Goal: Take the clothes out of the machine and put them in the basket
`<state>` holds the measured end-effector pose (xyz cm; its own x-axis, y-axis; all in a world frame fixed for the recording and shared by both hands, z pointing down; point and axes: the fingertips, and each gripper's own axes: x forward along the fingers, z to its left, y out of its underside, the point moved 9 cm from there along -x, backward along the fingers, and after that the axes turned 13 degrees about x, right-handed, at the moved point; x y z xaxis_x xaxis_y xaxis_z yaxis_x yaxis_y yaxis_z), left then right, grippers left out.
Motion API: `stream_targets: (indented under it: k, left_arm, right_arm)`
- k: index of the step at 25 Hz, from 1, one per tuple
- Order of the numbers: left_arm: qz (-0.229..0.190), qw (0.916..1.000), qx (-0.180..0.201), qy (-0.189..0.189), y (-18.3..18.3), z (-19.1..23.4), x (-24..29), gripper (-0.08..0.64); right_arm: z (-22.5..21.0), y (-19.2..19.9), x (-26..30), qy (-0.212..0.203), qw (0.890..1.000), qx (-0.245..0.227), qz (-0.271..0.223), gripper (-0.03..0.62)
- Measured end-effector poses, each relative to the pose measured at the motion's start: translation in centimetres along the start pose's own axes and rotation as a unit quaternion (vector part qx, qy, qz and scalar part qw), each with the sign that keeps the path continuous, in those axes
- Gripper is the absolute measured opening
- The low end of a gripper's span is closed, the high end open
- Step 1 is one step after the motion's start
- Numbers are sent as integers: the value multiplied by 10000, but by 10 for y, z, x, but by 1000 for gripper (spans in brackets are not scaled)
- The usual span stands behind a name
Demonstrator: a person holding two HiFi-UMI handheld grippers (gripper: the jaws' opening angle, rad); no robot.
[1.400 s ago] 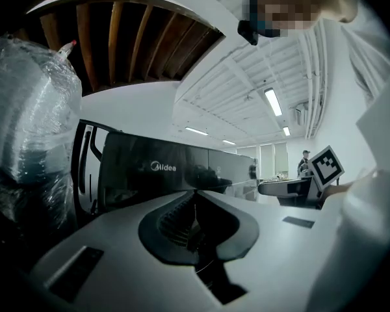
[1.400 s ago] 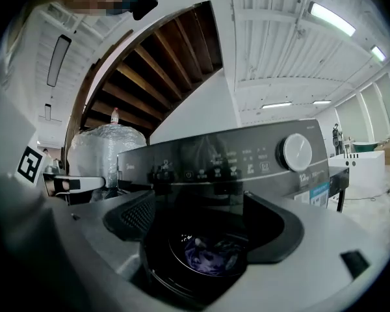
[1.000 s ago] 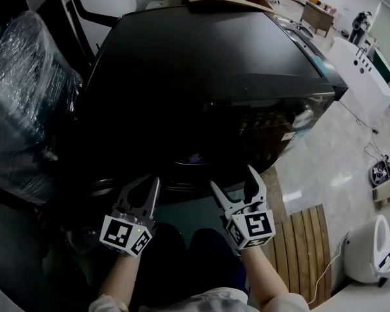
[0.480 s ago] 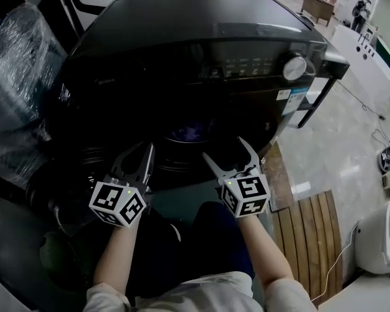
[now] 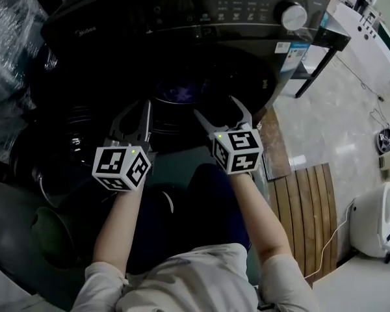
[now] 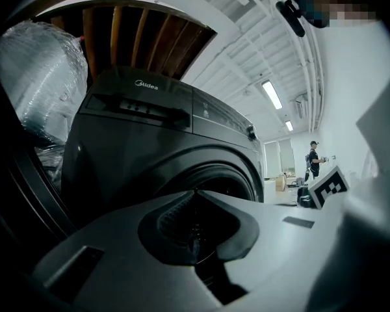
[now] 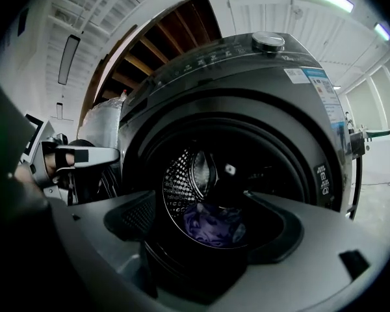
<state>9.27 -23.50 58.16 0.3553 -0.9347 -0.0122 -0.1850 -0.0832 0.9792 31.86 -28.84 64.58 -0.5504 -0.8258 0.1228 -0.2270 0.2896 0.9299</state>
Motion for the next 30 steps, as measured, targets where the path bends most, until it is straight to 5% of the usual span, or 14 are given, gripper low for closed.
stream_targets:
  k: [8, 12, 30]
  left_arm:
    - [7, 9996, 159, 213, 26, -13, 6, 23]
    - [-31, 9988, -304, 393, 30, -16, 4, 21]
    - [-299, 9991, -214, 217, 26, -8, -16, 22]
  right_arm:
    - [-13, 19, 20, 115, 9998, 11, 164, 413]
    - [-22, 28, 26, 148, 9996, 3, 242, 410]
    - [-52, 68, 87, 527, 9975, -92, 456, 360]
